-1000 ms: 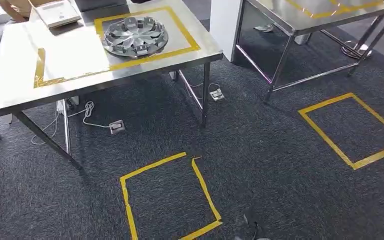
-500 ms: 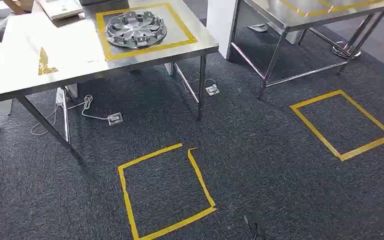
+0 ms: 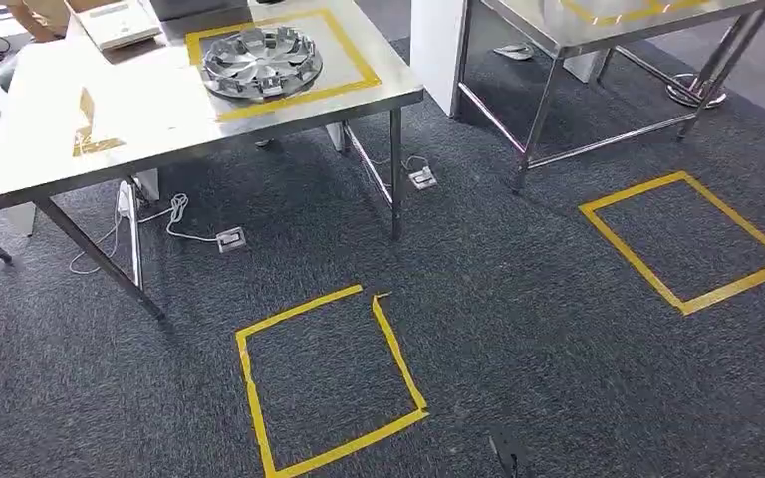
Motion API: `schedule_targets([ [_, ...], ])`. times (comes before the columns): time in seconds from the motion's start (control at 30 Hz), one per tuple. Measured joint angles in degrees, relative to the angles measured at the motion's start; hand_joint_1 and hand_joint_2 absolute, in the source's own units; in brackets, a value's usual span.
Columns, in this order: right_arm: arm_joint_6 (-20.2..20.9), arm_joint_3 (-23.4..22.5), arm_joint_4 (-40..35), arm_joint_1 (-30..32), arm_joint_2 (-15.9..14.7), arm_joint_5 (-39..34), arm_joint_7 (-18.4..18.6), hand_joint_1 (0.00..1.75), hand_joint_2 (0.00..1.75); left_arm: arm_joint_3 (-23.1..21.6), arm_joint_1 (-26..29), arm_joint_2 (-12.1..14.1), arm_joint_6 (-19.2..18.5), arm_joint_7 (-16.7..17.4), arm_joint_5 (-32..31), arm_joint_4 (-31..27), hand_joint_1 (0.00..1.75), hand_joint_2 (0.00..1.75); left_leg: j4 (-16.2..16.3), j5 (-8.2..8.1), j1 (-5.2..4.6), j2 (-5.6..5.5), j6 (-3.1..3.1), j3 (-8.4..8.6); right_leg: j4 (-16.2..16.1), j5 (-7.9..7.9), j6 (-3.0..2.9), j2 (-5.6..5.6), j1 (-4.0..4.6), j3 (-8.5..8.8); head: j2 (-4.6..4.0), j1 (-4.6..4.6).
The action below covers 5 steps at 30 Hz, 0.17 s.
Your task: Take the parts from the cabinet and place them on the table.
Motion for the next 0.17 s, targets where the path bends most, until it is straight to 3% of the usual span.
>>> schedule_targets([
  [0.17,-0.72,1.77,-2.58,1.91,-0.18,0.0,-3.07,0.0,1.75,-5.64,2.48,0.39,-1.42,-0.85,7.61,-2.43,0.0,1.75,0.01,-0.14,-0.01,0.0,-0.22,-0.24,0.0,-0.07,0.03,0.01,-0.02,-0.18,0.0,0.0],
])
